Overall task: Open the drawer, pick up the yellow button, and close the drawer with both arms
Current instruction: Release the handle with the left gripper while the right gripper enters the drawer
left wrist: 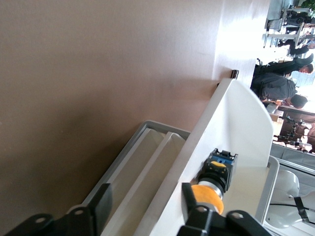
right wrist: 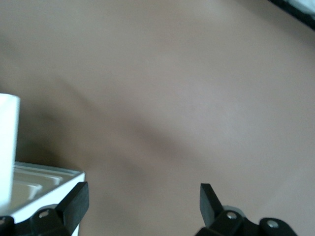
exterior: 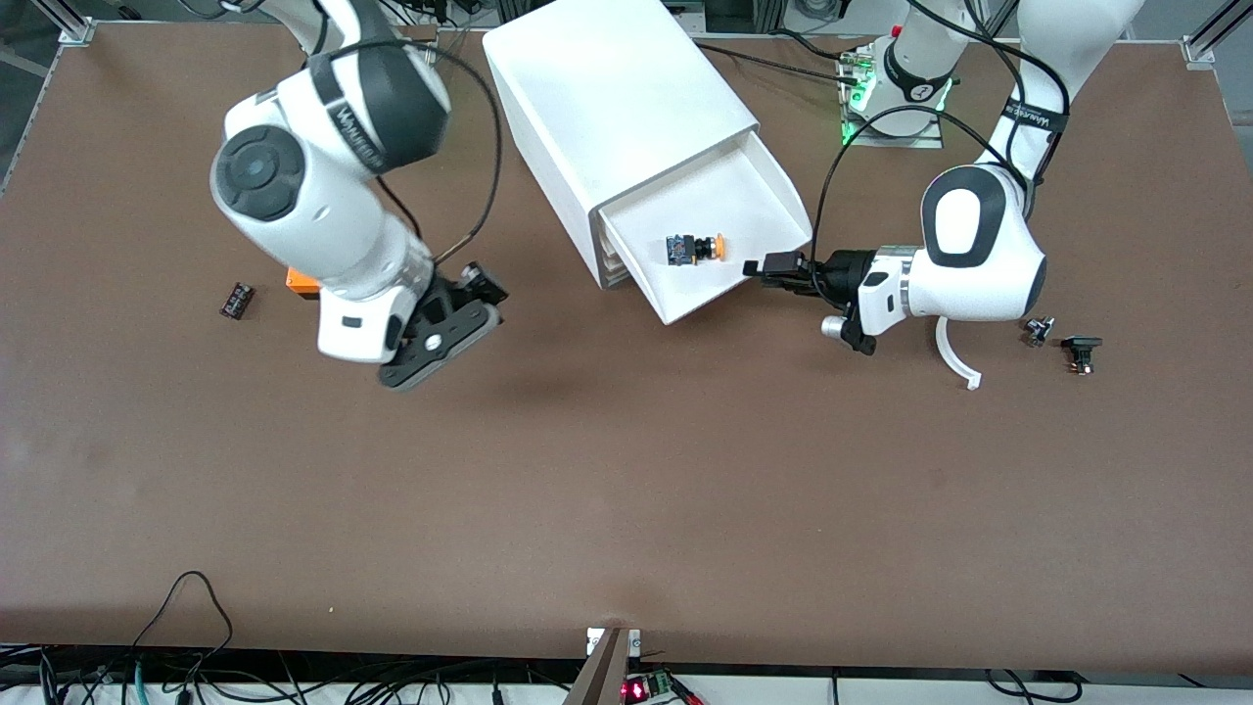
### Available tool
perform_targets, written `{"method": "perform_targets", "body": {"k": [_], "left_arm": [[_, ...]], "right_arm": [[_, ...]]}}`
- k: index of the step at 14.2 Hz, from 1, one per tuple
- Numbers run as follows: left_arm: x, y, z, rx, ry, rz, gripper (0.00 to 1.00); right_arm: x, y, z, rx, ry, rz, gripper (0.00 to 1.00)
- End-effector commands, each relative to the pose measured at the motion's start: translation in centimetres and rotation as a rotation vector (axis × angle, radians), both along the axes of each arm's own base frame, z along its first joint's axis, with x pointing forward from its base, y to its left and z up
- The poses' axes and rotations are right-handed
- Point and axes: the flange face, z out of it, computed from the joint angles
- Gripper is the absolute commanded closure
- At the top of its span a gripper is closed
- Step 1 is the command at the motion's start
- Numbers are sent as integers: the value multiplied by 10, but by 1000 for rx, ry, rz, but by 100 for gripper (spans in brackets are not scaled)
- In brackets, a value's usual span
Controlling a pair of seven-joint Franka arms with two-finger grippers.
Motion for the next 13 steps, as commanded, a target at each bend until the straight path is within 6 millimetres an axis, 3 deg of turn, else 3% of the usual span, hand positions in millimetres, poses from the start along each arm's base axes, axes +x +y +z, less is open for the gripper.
{"method": "perform_targets", "body": {"k": [1,2,4,6,8,10,12,13], "left_arm": [[5,8,19,11,-83,-2,0],[11,12,30,19,-113,16,0],[31,52,65,81,-224,91,0],[43,75,106,160,-334,75,0],[41,81,128,186,-377,74,0],[40,109,156,264,-437,62,0],[42,117,201,394,-514,-75,0],[44,131,215,464,-525,-120,0]], "right_arm": [[-5,60,3,20,-34,99,0],[-14,78,4,19,-42,132,0],[-41,119,-2,5,-46,201,0],[-68,156,-12,6,-44,259,0],[-89,187,-15,6,-53,316,0],[-108,214,-25,-48,-108,393,0],[-119,233,-41,-102,-138,478,0],[-125,240,-51,-113,-138,538,0]]}}
